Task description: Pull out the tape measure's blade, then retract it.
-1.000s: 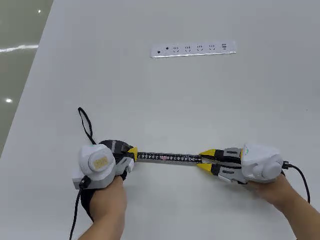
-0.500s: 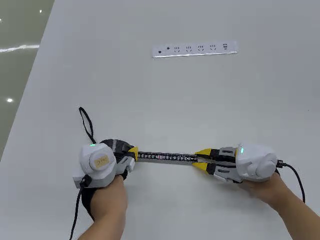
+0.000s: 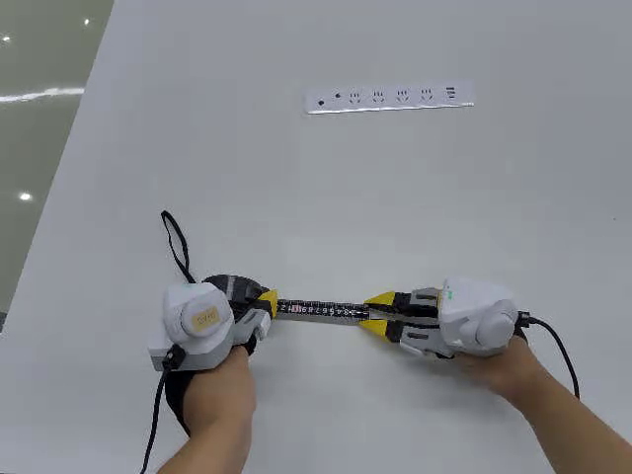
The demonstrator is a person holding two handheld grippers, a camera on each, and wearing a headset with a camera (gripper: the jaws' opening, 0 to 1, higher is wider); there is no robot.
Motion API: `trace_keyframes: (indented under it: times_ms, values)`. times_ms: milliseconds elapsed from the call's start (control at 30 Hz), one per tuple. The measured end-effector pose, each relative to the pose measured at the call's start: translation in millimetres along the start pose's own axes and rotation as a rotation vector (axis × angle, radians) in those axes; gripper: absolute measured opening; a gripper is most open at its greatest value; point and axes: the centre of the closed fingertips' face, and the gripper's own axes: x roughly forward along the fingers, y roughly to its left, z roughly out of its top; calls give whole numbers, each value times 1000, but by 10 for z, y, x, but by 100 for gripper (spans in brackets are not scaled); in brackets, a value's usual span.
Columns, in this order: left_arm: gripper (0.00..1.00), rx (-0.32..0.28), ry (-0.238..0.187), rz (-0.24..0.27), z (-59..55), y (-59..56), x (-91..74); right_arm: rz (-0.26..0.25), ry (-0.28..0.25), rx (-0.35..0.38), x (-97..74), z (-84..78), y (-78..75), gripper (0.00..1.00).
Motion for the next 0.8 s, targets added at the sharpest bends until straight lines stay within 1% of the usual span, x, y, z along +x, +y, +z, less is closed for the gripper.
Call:
trace_keyframes:
  times_ms: [433,800]
  values:
    - [65,-10,0,-5,-1,0,-2,6,-2,4,103,40,9,12]
    - [65,-29,1,-15,-1,-3,-8,11,-14,22,247,127,39,12]
